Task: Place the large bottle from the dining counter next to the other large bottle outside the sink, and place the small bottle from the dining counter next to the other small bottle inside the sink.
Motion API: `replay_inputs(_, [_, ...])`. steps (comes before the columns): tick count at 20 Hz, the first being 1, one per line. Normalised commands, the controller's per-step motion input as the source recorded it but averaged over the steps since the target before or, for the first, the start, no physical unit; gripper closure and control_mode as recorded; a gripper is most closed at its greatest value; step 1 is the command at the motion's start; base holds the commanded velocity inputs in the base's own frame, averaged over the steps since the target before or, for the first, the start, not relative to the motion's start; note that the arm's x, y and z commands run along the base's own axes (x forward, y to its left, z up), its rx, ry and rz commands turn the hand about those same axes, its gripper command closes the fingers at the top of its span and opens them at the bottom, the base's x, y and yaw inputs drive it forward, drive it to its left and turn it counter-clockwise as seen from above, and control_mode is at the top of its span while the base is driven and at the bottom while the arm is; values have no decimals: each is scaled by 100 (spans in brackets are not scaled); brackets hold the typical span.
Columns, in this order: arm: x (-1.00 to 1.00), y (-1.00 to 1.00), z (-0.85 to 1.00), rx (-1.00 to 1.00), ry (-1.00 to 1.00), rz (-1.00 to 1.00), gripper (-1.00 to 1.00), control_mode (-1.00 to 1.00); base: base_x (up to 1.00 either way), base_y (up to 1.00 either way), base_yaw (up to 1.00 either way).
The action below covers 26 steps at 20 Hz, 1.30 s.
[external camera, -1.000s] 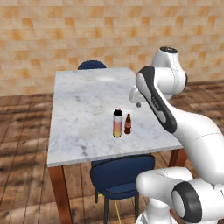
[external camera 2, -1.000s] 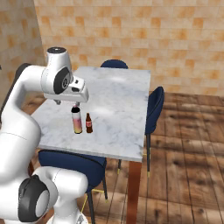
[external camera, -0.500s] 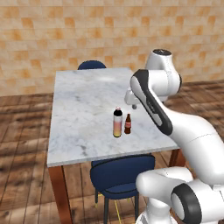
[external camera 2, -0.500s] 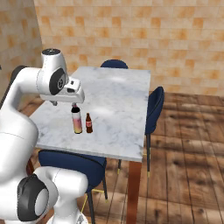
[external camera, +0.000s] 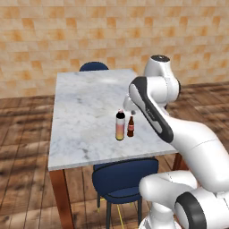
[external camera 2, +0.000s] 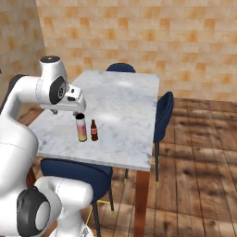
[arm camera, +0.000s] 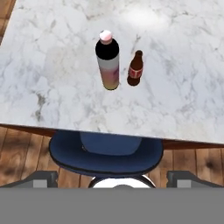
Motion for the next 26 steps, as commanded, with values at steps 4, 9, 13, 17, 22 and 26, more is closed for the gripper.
replay_inputs(4, [0,7,-20,0,-1,0,-100,-100,0,0,0])
replay_inputs(9, [16,8,-25,1,0,0,-100,-100,0,0,0])
replay_inputs(13, [30,8,-17,0,0,0,-100,-100,0,0,0])
replay_inputs(17, [23,1,-2,0,0,0,-100,-100,0,0,0])
replay_inputs(22, [11,0,0,0,0,0,-100,-100,0,0,0])
replay_inputs(26, [10,1,-2,0,0,0,-100,-100,0,0,0])
